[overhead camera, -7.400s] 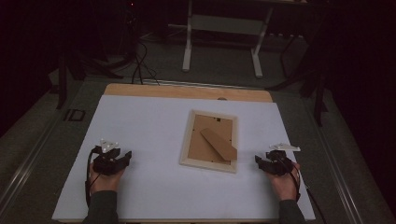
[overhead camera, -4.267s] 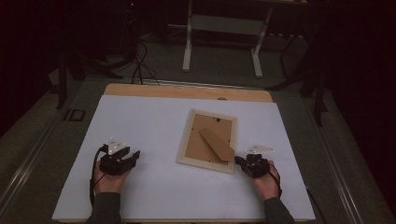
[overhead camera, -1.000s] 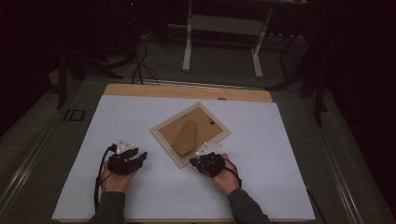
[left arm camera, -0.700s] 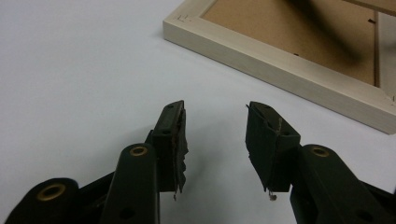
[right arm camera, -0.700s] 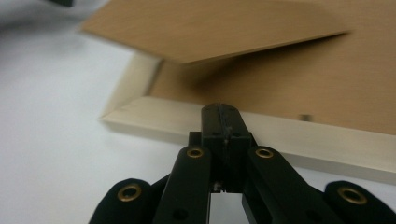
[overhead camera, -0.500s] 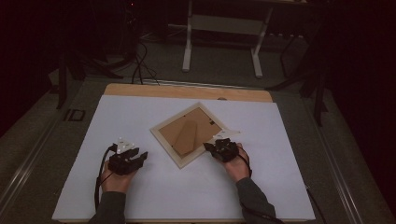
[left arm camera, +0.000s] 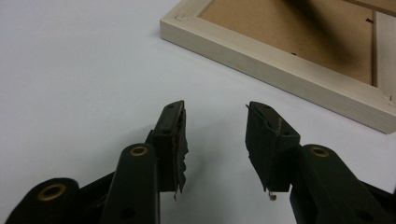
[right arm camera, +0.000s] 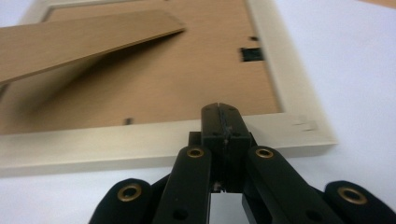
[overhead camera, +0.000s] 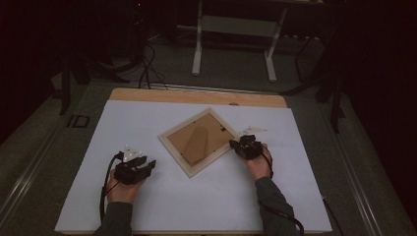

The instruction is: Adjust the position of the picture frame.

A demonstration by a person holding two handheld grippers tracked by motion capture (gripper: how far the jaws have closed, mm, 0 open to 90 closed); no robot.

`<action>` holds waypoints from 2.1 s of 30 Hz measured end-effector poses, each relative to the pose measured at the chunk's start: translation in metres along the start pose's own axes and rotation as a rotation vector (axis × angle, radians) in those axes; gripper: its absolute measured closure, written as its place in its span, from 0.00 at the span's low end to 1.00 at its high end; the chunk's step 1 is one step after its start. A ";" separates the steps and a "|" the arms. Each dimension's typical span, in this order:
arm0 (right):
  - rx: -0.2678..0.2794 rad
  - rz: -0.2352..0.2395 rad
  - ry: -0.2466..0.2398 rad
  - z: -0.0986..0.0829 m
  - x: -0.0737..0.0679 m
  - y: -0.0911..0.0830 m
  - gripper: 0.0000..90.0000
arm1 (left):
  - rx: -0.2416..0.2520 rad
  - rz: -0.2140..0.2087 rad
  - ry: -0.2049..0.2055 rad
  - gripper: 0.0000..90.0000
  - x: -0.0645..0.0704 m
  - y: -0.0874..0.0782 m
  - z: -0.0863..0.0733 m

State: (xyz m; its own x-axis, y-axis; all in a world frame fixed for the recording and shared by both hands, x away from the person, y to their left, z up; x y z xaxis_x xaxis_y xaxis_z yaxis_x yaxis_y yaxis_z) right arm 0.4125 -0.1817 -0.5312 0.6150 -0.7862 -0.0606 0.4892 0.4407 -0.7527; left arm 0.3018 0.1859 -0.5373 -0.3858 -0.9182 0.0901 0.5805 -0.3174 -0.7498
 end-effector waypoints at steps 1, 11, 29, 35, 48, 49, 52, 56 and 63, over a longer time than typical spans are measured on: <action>-0.001 -0.009 0.010 0.001 0.003 0.000 1.00 | 0.000 0.000 -0.001 0.65 0.000 0.000 0.000; 0.018 -0.095 0.120 0.010 0.036 -0.001 1.00 | 0.012 -0.022 -0.026 0.67 -0.002 -0.002 0.000; -0.057 -0.131 0.162 0.013 0.057 0.016 1.00 | 0.006 -0.028 -0.013 0.69 -0.001 -0.002 0.000; -0.093 -0.126 0.138 0.012 0.056 0.019 1.00 | 0.005 -0.027 -0.009 0.70 -0.001 -0.001 0.000; -0.113 -0.093 0.077 0.009 0.046 0.021 1.00 | -0.002 -0.032 0.001 0.72 0.002 0.001 0.000; -0.112 -0.092 0.076 0.009 0.045 0.021 1.00 | -0.003 -0.033 0.003 0.73 0.002 0.001 0.000; -0.112 -0.091 0.073 0.008 0.044 0.021 1.00 | -0.006 -0.033 0.007 0.73 0.002 0.001 0.000; -0.113 -0.083 0.072 0.008 0.043 0.020 1.00 | -0.006 -0.037 0.006 0.73 0.003 0.001 0.000; -0.120 -0.073 0.064 0.007 0.040 0.020 1.00 | -0.006 -0.038 0.006 0.74 0.003 0.001 0.000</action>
State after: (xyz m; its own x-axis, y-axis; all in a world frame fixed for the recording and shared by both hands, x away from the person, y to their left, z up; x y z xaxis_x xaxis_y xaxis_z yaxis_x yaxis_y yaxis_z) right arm 0.4508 -0.2012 -0.5438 0.5381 -0.8418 -0.0416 0.4513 0.3295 -0.8293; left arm 0.3011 0.1830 -0.5382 -0.4121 -0.9039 0.1147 0.5608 -0.3509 -0.7499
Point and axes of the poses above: each handheld gripper's, and its own axes: y roughly forward along the jaws, z roughly out of its top, x roughly to its right, the point moved 2 cm from there along y, roughly forward along the jaws, and after that the axes turned 10 degrees about -x, right-handed, at the moved point
